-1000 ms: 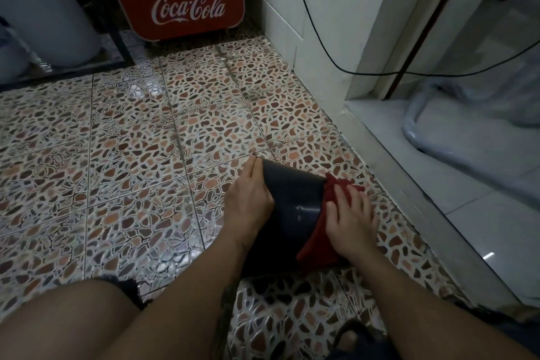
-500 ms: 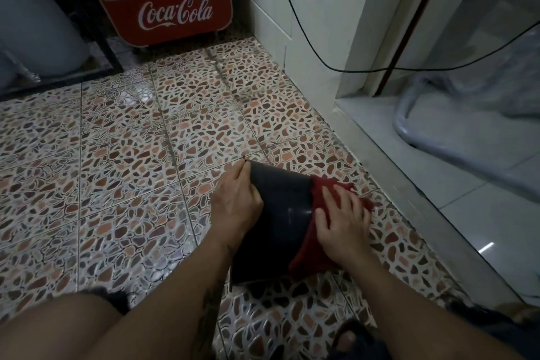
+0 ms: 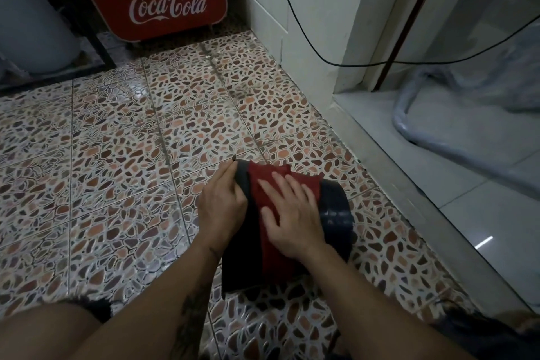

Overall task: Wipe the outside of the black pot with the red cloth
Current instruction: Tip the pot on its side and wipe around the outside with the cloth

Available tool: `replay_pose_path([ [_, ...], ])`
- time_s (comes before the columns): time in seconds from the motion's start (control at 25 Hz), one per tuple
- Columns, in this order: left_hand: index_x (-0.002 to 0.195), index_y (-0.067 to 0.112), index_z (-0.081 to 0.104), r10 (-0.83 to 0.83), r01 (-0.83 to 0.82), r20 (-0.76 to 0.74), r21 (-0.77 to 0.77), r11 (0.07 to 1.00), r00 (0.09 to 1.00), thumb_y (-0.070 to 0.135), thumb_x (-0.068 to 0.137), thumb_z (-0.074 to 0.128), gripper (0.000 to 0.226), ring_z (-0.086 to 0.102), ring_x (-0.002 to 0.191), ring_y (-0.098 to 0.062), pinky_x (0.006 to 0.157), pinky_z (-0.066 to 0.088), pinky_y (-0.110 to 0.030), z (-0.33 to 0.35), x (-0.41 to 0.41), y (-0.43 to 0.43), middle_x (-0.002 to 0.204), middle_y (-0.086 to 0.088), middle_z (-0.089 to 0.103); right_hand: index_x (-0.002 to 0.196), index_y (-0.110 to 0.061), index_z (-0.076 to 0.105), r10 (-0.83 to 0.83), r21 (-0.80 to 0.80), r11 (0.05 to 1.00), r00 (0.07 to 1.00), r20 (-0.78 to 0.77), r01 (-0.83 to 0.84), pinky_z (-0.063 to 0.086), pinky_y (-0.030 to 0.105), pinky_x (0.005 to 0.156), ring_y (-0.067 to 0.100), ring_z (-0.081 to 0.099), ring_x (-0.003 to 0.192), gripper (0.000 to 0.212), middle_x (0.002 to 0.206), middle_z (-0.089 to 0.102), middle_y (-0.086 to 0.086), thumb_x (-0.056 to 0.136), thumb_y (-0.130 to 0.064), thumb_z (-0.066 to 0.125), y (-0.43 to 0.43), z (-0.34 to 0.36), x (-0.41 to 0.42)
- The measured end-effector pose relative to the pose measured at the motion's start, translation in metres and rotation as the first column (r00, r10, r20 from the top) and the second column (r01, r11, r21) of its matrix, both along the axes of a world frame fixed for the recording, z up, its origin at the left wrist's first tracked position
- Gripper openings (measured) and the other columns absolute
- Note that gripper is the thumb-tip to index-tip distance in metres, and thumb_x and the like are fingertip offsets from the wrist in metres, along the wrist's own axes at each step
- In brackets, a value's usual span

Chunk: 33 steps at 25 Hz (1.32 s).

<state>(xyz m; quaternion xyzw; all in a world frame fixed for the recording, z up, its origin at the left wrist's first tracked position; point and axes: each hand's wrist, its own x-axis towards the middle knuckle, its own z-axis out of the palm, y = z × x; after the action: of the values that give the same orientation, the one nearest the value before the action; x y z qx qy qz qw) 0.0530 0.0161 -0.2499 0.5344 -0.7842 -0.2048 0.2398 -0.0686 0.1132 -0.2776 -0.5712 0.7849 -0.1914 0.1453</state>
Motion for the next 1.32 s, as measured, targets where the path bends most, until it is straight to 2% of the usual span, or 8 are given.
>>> replay_pose_path([
  [0.2, 0.13, 0.018, 0.06, 0.033, -0.026, -0.101, 0.068, 0.997, 0.994, 0.012, 0.096, 0.042, 0.038, 0.059, 0.113, -0.03, 0.099, 0.044, -0.037, 0.018, -0.01, 0.0, 0.127, -0.007, 0.066, 0.156, -0.027, 0.03, -0.259, 0.044, 0.965, 0.966, 0.002, 0.259, 0.001, 0.045, 0.125, 0.016, 0.009, 0.154, 0.061, 0.167, 0.021, -0.004, 0.099, -0.048, 0.018, 0.044, -0.019, -0.043],
  [0.36, 0.13, 0.016, 0.061, 0.119, -0.107, -0.045, 0.201, 0.974, 0.992, 0.008, 0.091, 0.041, 0.045, 0.06, 0.108, -0.031, 0.096, 0.047, -0.037, 0.027, -0.026, -0.011, 0.125, -0.014, 0.066, 0.153, -0.024, 0.039, -0.428, 0.064, 0.904, 0.898, 0.107, 0.423, -0.002, 0.044, 0.125, 0.02, 0.012, 0.155, 0.051, 0.165, 0.029, -0.001, 0.104, -0.037, 0.027, 0.027, -0.009, -0.035],
  [0.56, 0.137, 0.014, 0.056, 0.218, -0.201, -0.019, 0.324, 0.925, 0.976, 0.014, 0.095, 0.046, 0.043, 0.063, 0.096, -0.02, 0.08, 0.047, -0.021, 0.033, -0.025, -0.018, 0.138, -0.01, 0.058, 0.148, -0.028, 0.045, -0.215, -0.071, 0.972, 0.968, 0.127, 0.225, -0.003, 0.044, 0.125, 0.015, 0.024, 0.151, 0.055, 0.159, 0.04, -0.006, 0.099, -0.04, 0.025, 0.018, -0.006, 0.002],
  [0.72, 0.149, 0.014, 0.04, -0.058, 0.065, -0.095, 0.079, 0.995, 0.994, 0.019, 0.098, 0.046, 0.051, 0.037, 0.136, -0.009, 0.109, 0.022, -0.018, 0.017, 0.002, 0.026, 0.155, -0.001, 0.039, 0.144, -0.025, 0.049, -0.363, 0.067, 0.931, 0.925, 0.108, 0.358, 0.001, 0.052, 0.124, 0.019, 0.035, 0.144, 0.053, 0.15, 0.051, -0.002, 0.1, -0.041, 0.023, -0.011, -0.01, -0.044],
  [0.88, 0.15, 0.013, 0.038, -0.094, 0.095, -0.137, -0.001, 0.996, 0.986, 0.011, 0.098, 0.046, 0.053, 0.03, 0.14, -0.005, 0.104, 0.008, 0.002, -0.007, 0.011, 0.034, 0.159, 0.001, 0.032, 0.15, -0.03, 0.042, -0.334, 0.135, 0.938, 0.936, 0.115, 0.319, 0.0, 0.052, 0.124, 0.022, 0.029, 0.148, 0.05, 0.157, 0.043, -0.003, 0.103, -0.04, 0.028, -0.026, -0.001, -0.039],
  [1.04, 0.148, 0.013, 0.042, -0.026, 0.047, -0.169, 0.119, 0.992, 0.985, 0.009, 0.098, 0.043, 0.05, 0.033, 0.144, -0.015, 0.113, 0.015, -0.014, 0.0, -0.003, 0.012, 0.157, -0.001, 0.037, 0.155, -0.037, 0.03, -0.055, -0.069, 0.995, 0.987, 0.149, 0.066, -0.01, 0.044, 0.123, 0.016, 0.005, 0.155, 0.057, 0.166, 0.019, -0.012, 0.099, -0.045, 0.026, 0.005, 0.0, 0.008],
  [1.24, 0.146, 0.014, 0.045, 0.023, -0.002, -0.199, 0.103, 0.995, 0.98, 0.015, 0.098, 0.047, 0.049, 0.04, 0.14, -0.017, 0.117, 0.024, -0.026, 0.002, -0.006, 0.013, 0.152, -0.002, 0.045, 0.149, -0.024, 0.046, -0.304, -0.082, 0.944, 0.938, 0.164, 0.32, 0.004, 0.044, 0.125, 0.02, 0.021, 0.152, 0.057, 0.161, 0.035, -0.005, 0.095, -0.034, 0.032, 0.027, -0.012, -0.025],
  [1.32, 0.143, 0.014, 0.049, 0.071, -0.049, -0.235, 0.1, 0.994, 0.969, 0.015, 0.095, 0.051, 0.048, 0.045, 0.136, -0.018, 0.115, 0.03, -0.029, 0.002, -0.005, 0.017, 0.147, -0.003, 0.051, 0.146, -0.022, 0.051, -0.241, -0.123, 0.956, 0.952, 0.189, 0.267, 0.011, 0.042, 0.125, 0.022, 0.027, 0.149, 0.054, 0.158, 0.042, -0.002, 0.094, -0.029, 0.037, 0.026, -0.009, -0.018],
])
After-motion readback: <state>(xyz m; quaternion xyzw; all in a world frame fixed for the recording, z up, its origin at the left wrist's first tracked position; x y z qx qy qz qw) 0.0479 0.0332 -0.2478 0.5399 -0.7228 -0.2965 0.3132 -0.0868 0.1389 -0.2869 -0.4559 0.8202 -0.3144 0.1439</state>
